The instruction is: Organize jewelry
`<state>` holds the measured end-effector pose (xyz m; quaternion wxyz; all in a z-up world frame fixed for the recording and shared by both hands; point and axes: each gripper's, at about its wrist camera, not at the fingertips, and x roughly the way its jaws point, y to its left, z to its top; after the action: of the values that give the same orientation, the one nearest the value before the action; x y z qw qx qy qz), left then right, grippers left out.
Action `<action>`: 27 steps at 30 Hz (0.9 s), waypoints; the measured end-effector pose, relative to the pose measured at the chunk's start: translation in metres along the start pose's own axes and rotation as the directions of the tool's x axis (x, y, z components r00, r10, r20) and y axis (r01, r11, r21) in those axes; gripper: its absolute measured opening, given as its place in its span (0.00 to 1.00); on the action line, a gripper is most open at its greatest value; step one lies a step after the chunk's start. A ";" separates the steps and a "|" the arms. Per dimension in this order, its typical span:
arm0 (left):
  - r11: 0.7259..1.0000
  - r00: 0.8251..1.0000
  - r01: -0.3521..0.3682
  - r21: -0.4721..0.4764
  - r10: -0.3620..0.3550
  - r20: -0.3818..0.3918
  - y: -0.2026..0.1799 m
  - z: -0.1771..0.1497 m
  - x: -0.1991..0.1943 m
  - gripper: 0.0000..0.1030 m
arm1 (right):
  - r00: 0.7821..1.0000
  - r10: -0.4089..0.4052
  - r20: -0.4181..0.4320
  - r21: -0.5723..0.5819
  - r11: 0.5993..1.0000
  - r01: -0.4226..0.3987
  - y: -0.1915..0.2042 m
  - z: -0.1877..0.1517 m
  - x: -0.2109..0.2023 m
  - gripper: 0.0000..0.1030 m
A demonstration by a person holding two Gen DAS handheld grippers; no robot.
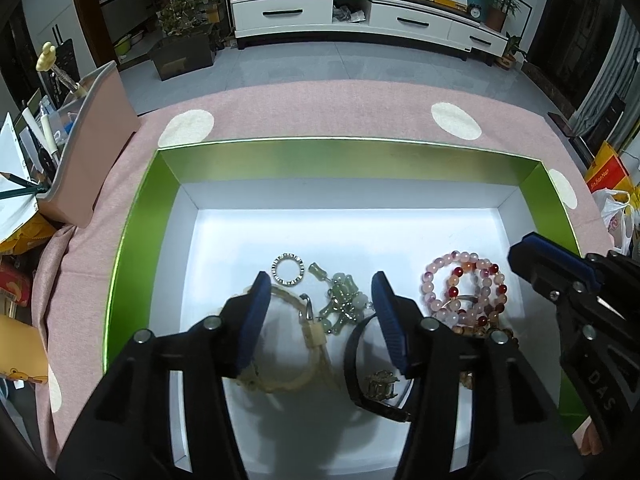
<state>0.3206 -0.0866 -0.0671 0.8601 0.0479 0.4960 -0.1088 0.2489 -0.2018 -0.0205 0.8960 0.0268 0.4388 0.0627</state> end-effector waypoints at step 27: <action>0.999 0.995 -0.052 0.004 0.051 0.090 0.009 -0.017 -0.065 0.88 | 0.995 -0.067 0.079 0.008 0.998 0.067 0.003 -0.011 -0.058 0.68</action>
<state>0.2771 -0.0652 -0.0198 0.8839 0.0583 0.4551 -0.0901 0.2048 -0.2066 0.0183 0.9141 0.0169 0.4039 0.0304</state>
